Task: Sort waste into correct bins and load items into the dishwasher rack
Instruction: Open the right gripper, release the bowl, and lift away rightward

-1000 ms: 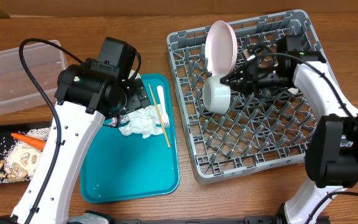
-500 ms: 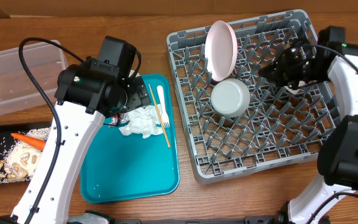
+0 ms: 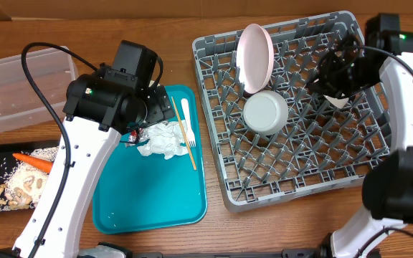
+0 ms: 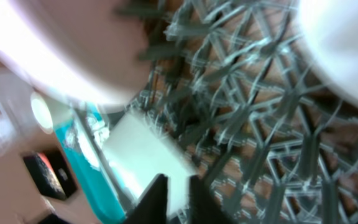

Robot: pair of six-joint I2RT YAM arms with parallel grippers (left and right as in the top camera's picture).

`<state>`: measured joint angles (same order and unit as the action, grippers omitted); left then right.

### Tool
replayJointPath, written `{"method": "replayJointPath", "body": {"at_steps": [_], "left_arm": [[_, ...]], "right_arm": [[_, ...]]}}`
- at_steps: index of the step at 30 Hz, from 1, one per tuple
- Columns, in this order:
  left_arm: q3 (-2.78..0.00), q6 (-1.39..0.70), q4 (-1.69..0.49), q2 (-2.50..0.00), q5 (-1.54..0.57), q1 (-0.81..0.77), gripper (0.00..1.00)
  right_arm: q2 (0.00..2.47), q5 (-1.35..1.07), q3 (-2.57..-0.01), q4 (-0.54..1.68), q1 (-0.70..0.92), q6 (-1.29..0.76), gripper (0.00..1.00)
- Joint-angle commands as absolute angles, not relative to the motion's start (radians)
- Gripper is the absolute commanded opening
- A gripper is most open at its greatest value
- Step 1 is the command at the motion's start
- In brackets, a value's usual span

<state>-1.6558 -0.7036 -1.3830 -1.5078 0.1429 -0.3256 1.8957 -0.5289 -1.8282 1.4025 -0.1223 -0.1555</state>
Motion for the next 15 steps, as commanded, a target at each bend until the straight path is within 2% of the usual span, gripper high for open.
{"method": "replayJointPath", "body": {"at_steps": [1,3,9,10,12,15], "left_arm": [[-1.657,-0.696,-1.375,-1.517,0.14,-0.319,1.0],[-1.657,-0.696,-1.375,-1.517,0.14,-0.319,1.0],[-1.657,-0.696,-1.379,-1.517,0.138,-0.319,1.0],[-1.657,-0.695,-1.38,-1.517,0.138,-0.319,1.0],[-1.657,-0.696,-1.383,-1.517,0.138,-0.319,1.0],[-1.657,-0.695,-1.384,-1.517,0.138,-0.319,1.0]], "right_arm": [[1.779,-0.44,-1.873,1.465,-0.034,-0.127,0.48],[1.776,-0.375,-1.872,1.512,0.032,-0.127,0.52],[1.777,-0.276,-1.83,1.52,0.257,-0.122,0.53],[1.777,-0.256,-1.818,1.504,0.302,-0.115,0.59],[1.777,-0.202,-1.785,1.472,0.376,-0.116,0.82],[1.785,-0.131,-1.725,1.437,0.446,-0.116,0.89]]}}
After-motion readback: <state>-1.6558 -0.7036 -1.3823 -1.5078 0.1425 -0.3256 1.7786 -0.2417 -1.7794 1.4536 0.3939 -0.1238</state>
